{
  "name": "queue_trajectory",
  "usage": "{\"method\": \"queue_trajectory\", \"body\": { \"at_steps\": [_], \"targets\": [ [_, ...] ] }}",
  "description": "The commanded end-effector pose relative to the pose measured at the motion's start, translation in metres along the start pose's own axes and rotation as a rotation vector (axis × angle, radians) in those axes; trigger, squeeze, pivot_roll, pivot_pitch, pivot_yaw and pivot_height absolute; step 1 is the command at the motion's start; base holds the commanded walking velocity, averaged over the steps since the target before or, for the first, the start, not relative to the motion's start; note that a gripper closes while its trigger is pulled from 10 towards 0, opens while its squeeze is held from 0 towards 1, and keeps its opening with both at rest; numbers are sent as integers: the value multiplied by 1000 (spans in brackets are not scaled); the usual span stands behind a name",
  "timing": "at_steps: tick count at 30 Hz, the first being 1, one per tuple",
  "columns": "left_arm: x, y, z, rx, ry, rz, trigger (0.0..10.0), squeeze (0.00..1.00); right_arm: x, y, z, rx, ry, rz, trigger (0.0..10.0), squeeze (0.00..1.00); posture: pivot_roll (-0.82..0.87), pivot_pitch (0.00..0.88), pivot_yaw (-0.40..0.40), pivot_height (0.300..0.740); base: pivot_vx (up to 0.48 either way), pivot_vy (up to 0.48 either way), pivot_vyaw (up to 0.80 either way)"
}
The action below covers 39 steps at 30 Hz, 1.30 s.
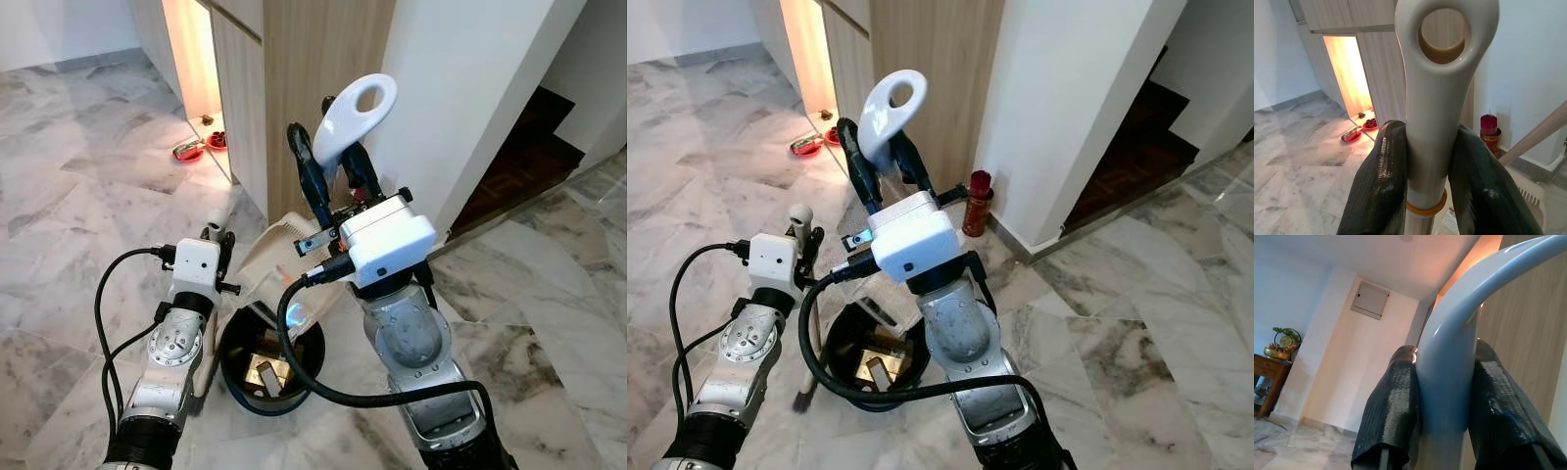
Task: Sweep floor
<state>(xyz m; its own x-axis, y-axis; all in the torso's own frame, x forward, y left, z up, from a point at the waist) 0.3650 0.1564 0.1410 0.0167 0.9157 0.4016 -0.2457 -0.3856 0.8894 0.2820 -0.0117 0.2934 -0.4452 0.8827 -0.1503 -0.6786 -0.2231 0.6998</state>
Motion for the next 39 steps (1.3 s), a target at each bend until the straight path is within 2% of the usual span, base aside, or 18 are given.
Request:
{"method": "queue_trajectory", "body": {
  "at_steps": [1,3,5,8,12,15,16,18,19,20,21,23,24,26,27,28,33,39],
  "targets": [
    [-1,18,4,-74,7,-13,10000,0,-4,21,3,-82,-9,-13,10000,0,203,91,-87,740,0,0,0],
    [-1,18,3,-75,7,-13,10000,0,-4,22,3,-85,-4,-26,10000,0,203,91,-87,740,0,0,0],
    [-1,18,3,-74,7,-13,10000,0,1,21,2,-89,37,-88,10000,0,203,91,-87,740,0,0,0],
    [-1,18,3,-74,6,-13,10000,0,2,20,2,-85,41,-90,10000,0,202,92,-87,740,0,0,0],
    [-1,18,3,-73,4,-12,10000,0,-6,14,0,-54,9,-120,10000,0,202,91,-88,740,0,0,0],
    [-1,17,3,-71,5,-11,10000,0,-28,7,-3,-16,-52,-183,10000,0,200,91,-88,740,0,0,0],
    [0,16,2,-68,5,-11,10000,0,-45,3,-7,7,-99,-222,10000,0,201,91,-88,740,0,0,0],
    [0,16,2,-67,4,-9,10000,0,-58,1,-11,26,-137,-255,10000,0,200,92,-87,740,0,0,0],
    [1,14,1,-61,5,-7,10000,0,-82,-1,-18,49,-223,-279,10000,0,198,92,-87,740,0,0,0],
    [1,13,1,-59,4,-6,10000,0,-94,-2,-22,63,-262,-295,10000,0,195,92,-86,740,0,0,0],
    [1,13,1,-56,4,-5,10000,0,-115,-4,-30,88,-330,-321,10000,0,194,94,-87,740,0,0,0],
    [1,12,0,-55,5,-6,10000,0,-129,-4,-37,102,-385,-325,10000,0,194,94,-87,740,0,0,0],
    [1,13,0,-55,6,-5,10000,0,-146,-7,-48,125,-462,-320,10000,0,193,93,-87,740,0,0,0],
    [2,12,0,-54,7,-6,10000,0,-169,-12,-66,165,-568,-316,10000,0,193,94,-85,740,0,0,0],
    [2,12,0,-54,7,-6,10000,0,-169,-12,-66,165,-568,-316,10000,0,193,94,-85,740,0,0,0],
    [2,12,0,-53,7,-6,10000,0,-179,-16,-75,186,-617,-300,10000,0,192,94,-85,740,0,0,0],
    [3,11,0,-50,9,-5,10000,0,-201,-42,-113,287,-764,-237,10000,0,197,94,-85,740,0,0,0],
    [7,8,-3,-38,21,-10,10000,0,-207,-62,-142,363,-829,-217,10000,0,197,89,-81,740,0,0,0]
  ]
}}
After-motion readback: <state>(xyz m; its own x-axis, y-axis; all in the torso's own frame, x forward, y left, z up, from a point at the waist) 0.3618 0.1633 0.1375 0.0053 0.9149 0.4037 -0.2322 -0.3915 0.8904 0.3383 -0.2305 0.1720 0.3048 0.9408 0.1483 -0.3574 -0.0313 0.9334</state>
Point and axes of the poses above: a point about 5 cm out from each wrist's last joint towards the gripper, its own z axis pointing out of the wrist towards the gripper, its own y axis along the axis of the wrist's last joint, x = y × z, the point moved 5 cm from there along z, pointing out of the wrist towards the gripper, and after that the axes turned 12 degrees about z, right-handed, at the moved point
